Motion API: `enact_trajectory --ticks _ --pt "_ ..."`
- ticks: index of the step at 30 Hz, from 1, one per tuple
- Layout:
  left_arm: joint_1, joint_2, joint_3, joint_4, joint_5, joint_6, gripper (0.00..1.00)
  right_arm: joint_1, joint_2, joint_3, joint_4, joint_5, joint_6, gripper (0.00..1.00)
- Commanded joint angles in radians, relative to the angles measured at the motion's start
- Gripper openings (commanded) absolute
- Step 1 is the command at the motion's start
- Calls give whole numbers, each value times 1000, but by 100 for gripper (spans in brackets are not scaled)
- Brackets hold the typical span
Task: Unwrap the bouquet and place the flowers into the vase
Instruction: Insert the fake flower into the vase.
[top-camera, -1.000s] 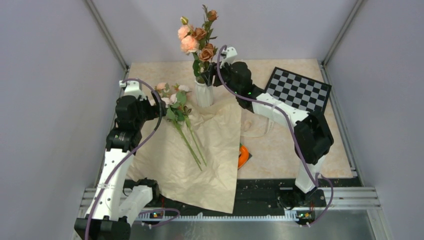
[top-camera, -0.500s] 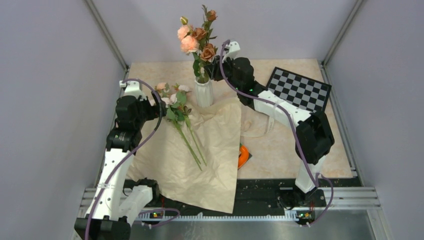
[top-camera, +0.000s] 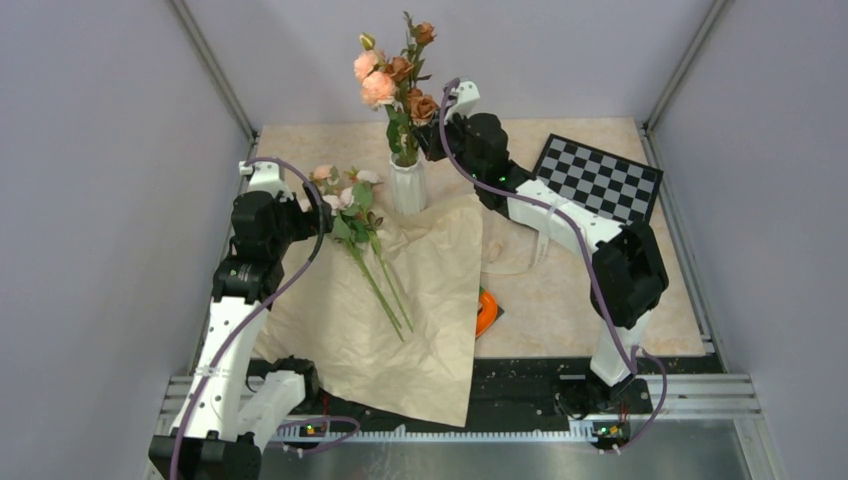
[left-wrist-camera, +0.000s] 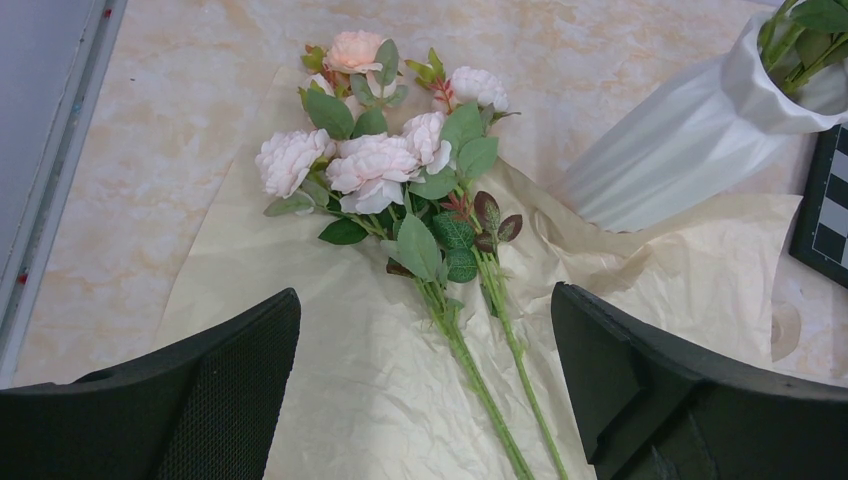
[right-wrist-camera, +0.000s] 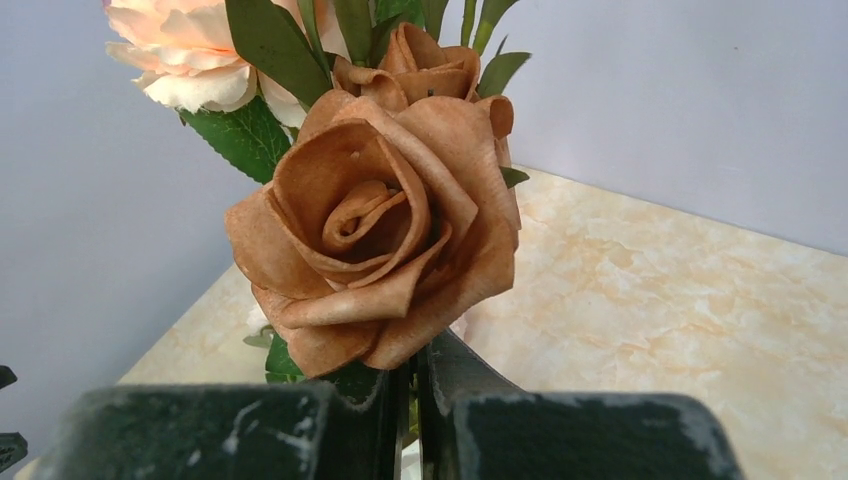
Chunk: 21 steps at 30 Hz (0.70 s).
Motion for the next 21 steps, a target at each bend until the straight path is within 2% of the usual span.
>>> enact_trajectory --ticks 1,17,21 --pt "5 7 -10 38 3 7 99 -11 8 26 17 -18 0 0" --pt "5 17 -10 39 18 -2 99 -11 -14 -6 9 -22 6 0" --pt "5 16 -11 39 19 -19 99 -11 -65 -27 12 -25 3 21"
